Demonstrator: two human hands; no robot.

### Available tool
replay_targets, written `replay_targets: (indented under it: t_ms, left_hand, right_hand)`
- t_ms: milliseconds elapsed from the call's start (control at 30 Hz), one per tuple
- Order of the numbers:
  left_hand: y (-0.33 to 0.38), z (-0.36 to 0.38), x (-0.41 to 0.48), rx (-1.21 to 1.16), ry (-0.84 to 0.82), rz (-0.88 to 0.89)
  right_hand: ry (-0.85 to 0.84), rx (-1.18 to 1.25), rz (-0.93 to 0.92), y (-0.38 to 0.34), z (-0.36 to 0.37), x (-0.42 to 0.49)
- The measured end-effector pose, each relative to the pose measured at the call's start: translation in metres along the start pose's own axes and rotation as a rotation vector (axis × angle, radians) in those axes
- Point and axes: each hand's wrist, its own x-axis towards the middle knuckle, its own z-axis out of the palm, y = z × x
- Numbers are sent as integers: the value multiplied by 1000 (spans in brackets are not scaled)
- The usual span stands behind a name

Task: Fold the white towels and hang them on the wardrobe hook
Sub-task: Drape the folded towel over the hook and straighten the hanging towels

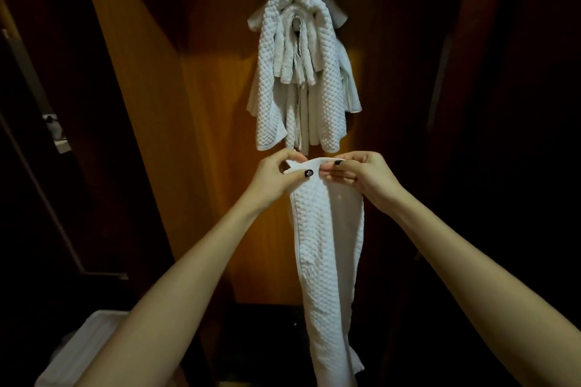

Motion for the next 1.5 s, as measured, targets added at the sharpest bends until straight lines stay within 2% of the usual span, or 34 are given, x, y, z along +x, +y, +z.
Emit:
replay_targets:
  t_ms: [200,267,433,567,633,700,767,900,1033,1133,1300,1400,1500]
  left_hand:
    - [3,4,5,86,-169,27]
    - [3,3,8,82,-130,66]
    - [12,-5,21,22,-103,91]
    - [11,-23,31,-5,-35,107]
    - [9,-30,33,-3,-20,114]
    - [7,-31,33,-11,-23,121]
    - [8,-29,34,-5,-34,128]
    - [4,-40,35,-2,4,121]
    - [1,-52,31,30,39,99]
    - [-6,-57,26,28,82,53]
    - [-19,-61,18,28,164,-15]
    - [-23,-71,16,63,174,-48]
    - [-25,-77,9,109,63,-68]
  right_hand:
    - [18,-37,-18,1,-15,-7]
    - [26,-248,-36,1,-19,-7]
    - [-65,-1029,-133,-6,-27,-6]
    - [-10,-1273,-154,-10,-43,-6]
    - [-139,-1209,-90,-7,-50,-6]
    - [-271,-949,35,1,-48,-13]
    - [-322,-721,111,13,-41,-19]
    - [-273,-894,85,27,-38,-18]
    - [-261,-747,133,27,-40,-19]
    - [-78,-672,22,18,-46,-13]
    - [129,-911,-169,-8,-49,0]
    - [102,-900,-209,-31,-48,6]
    - [0,-1019,-188,-51,-56,5]
